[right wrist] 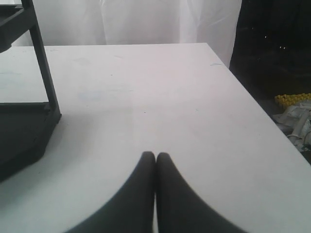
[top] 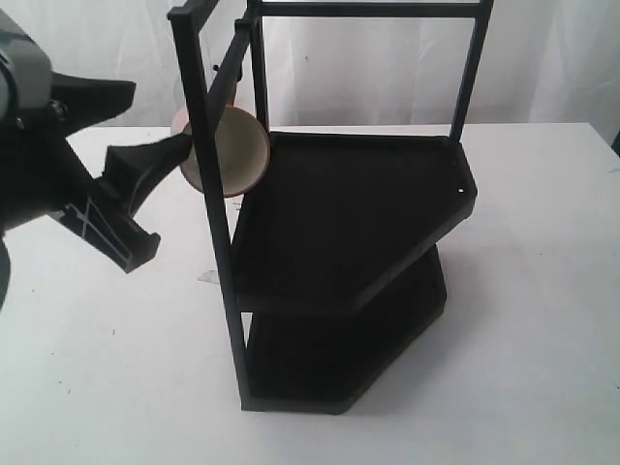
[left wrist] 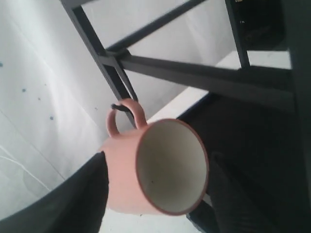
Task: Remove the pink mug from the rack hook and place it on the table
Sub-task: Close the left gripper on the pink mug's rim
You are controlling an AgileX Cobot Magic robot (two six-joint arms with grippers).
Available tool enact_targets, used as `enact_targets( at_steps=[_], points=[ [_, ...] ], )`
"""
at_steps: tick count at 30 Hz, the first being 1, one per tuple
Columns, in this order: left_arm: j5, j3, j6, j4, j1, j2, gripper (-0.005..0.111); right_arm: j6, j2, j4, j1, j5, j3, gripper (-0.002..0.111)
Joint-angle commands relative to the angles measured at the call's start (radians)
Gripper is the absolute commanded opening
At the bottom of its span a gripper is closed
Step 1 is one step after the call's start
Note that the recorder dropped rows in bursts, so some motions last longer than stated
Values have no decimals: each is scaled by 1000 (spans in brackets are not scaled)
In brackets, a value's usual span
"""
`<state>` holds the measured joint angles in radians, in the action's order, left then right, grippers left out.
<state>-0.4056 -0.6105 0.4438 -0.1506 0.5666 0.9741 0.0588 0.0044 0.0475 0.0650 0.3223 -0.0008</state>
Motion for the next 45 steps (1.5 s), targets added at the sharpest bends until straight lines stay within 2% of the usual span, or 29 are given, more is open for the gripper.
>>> enact_targets(
  at_steps=[1,5,11,20,24,28,37,39,45],
  points=[
    [4,3,33,-4,4,46,63,2,-4,4,6,-9,1,0],
    [-49,3,40,-58,4,86,64,2,-4,4,6,-9,1,0],
    [-177,3,238,-239,4,159,73,2,-4,4,6,-9,1,0],
    [-263,-6,241,-264,4,256,73,2,-4,4,6,-9,1,0],
    [-273,-47,291,-393,4,284,73,2,-4,4,6,-9,1,0],
    [-275,-80,412,-521,4,317,73,2,-4,4,6,-9,1,0],
    [-281,-88,432,-537,4,344,72,2,-4,4,6,-9,1,0],
    [-280,-88,427,-537,4,344,68,2,-4,4,6,-9,1,0],
    [-219,-90,424,-537,4,344,42,2,-4,4,6,-9,1,0]
  ],
)
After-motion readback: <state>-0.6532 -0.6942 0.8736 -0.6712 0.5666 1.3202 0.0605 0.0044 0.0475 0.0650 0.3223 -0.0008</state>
